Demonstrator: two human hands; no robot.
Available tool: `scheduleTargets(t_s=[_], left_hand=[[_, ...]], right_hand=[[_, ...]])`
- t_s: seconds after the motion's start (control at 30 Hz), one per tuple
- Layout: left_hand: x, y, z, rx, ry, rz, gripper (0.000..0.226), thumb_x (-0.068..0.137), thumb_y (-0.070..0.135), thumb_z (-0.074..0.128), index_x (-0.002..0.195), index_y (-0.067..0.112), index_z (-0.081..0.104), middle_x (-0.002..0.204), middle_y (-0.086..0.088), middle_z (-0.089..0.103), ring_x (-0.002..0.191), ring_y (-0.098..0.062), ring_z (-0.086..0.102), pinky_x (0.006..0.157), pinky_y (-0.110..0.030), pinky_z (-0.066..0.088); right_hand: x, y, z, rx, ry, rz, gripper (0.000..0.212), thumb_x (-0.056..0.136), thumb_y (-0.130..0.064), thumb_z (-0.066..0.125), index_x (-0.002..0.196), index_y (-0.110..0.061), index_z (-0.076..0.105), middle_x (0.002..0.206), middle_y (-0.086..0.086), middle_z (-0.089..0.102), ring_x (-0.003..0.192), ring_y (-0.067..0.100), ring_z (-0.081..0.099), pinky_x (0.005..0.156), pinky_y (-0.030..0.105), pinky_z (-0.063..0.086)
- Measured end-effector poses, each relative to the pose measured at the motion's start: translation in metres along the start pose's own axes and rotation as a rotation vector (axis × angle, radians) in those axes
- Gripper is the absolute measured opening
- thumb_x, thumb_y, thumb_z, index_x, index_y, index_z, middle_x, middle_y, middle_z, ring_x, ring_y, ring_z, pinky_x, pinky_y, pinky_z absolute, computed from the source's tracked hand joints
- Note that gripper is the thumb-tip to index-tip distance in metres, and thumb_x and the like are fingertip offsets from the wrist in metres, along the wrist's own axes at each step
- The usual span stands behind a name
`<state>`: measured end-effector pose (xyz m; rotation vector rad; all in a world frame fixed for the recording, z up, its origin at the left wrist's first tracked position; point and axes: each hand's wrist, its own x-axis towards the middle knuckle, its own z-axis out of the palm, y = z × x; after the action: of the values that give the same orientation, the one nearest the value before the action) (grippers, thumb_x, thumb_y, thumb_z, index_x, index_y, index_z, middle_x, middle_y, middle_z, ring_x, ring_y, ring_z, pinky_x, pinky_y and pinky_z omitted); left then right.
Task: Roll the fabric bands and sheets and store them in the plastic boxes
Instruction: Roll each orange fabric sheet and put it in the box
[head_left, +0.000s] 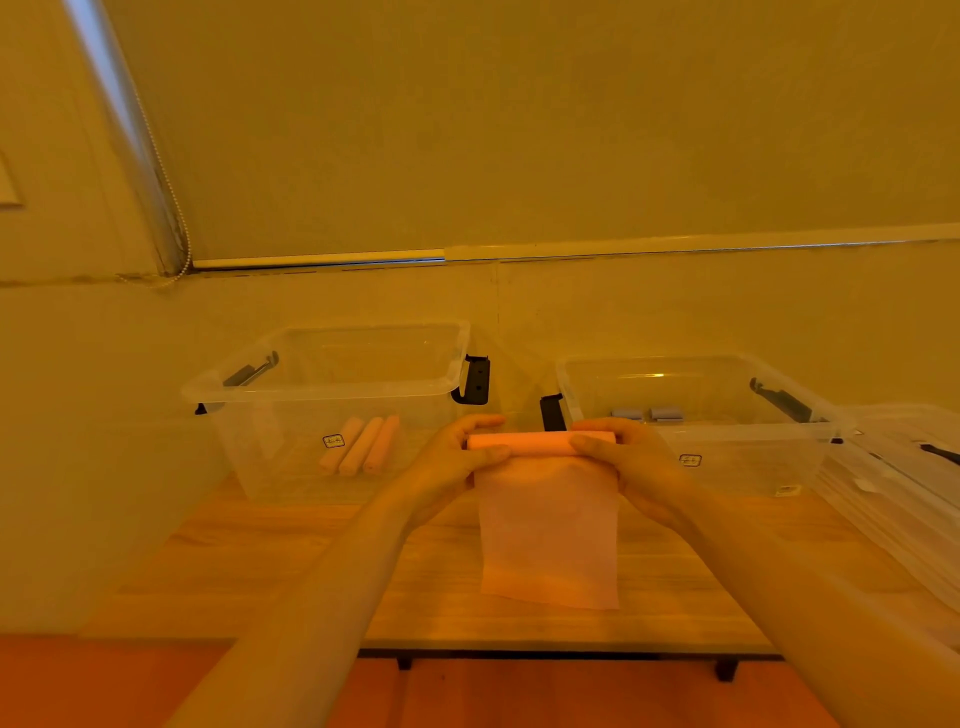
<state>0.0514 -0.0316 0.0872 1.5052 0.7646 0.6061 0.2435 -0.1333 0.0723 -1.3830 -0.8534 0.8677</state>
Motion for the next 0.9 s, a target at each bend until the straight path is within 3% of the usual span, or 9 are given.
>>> scheduleTargets(t_s=[0.17, 0.27, 0.37, 0.5, 0.7, 0.8, 0.9], left_hand=[[-0.004, 0.005, -0.001, 0.0, 0.008, 0.012, 0.019, 0.087, 0.013, 0.065, 0.101, 0.025, 0.068, 0.114, -0.001, 0.061, 0.103, -0.017, 0.06, 0.08, -0.026, 0.055], [-0.004, 0.005, -0.002, 0.01, 0.012, 0.029, 0.019, 0.087, 0.012, 0.064, 0.1, 0.025, 0.068, 0.115, -0.002, 0.061, 0.102, -0.017, 0.06, 0.08, -0.027, 0.056], [-0.005, 0.004, -0.002, 0.019, 0.017, 0.035, 0.02, 0.086, 0.01, 0.065, 0.098, 0.026, 0.068, 0.117, -0.001, 0.059, 0.105, -0.017, 0.058, 0.08, -0.027, 0.055], [-0.003, 0.001, -0.003, -0.036, 0.022, 0.024, 0.031, 0.084, 0.006, 0.066, 0.109, 0.025, 0.065, 0.124, -0.003, 0.055, 0.113, -0.022, 0.055, 0.089, -0.033, 0.054], [0.001, 0.0, -0.002, -0.009, 0.029, -0.057, 0.034, 0.086, 0.02, 0.066, 0.119, 0.023, 0.057, 0.124, -0.007, 0.056, 0.111, -0.024, 0.056, 0.091, -0.041, 0.054], [0.002, -0.001, 0.0, 0.082, 0.044, -0.029, 0.029, 0.088, 0.026, 0.063, 0.116, 0.027, 0.055, 0.123, -0.004, 0.055, 0.112, -0.023, 0.054, 0.095, -0.045, 0.051], [0.002, -0.001, 0.004, 0.139, 0.046, -0.026, 0.034, 0.092, 0.032, 0.058, 0.124, 0.03, 0.049, 0.122, 0.0, 0.051, 0.112, -0.022, 0.053, 0.095, -0.045, 0.051]], right_hand=[[0.0, 0.003, -0.001, -0.036, -0.023, -0.004, 0.03, 0.086, -0.011, 0.067, 0.115, -0.017, 0.065, 0.115, 0.006, 0.059, 0.104, 0.025, 0.059, 0.082, 0.037, 0.056], [-0.001, 0.002, 0.002, 0.087, -0.039, 0.104, 0.028, 0.088, -0.019, 0.065, 0.116, -0.015, 0.063, 0.112, 0.008, 0.062, 0.102, 0.026, 0.061, 0.076, 0.038, 0.057], [-0.003, 0.001, 0.002, 0.024, -0.034, 0.131, 0.027, 0.088, -0.025, 0.064, 0.111, -0.01, 0.066, 0.103, 0.011, 0.066, 0.093, 0.026, 0.064, 0.069, 0.035, 0.057], [-0.003, -0.001, 0.0, -0.002, -0.02, 0.068, 0.024, 0.085, -0.018, 0.068, 0.109, -0.018, 0.065, 0.103, 0.008, 0.065, 0.091, 0.025, 0.065, 0.062, 0.031, 0.055], [-0.001, 0.001, 0.002, 0.038, -0.025, 0.004, 0.027, 0.087, -0.013, 0.066, 0.112, -0.022, 0.063, 0.122, 0.008, 0.055, 0.108, 0.028, 0.057, 0.078, 0.037, 0.057], [0.0, 0.004, 0.006, -0.029, -0.013, 0.013, 0.035, 0.088, -0.02, 0.065, 0.122, -0.023, 0.058, 0.13, 0.007, 0.051, 0.113, 0.027, 0.055, 0.087, 0.039, 0.055], [-0.001, 0.004, 0.01, -0.119, 0.02, -0.009, 0.031, 0.089, -0.026, 0.064, 0.118, -0.027, 0.056, 0.127, 0.004, 0.05, 0.113, 0.026, 0.054, 0.087, 0.039, 0.055]])
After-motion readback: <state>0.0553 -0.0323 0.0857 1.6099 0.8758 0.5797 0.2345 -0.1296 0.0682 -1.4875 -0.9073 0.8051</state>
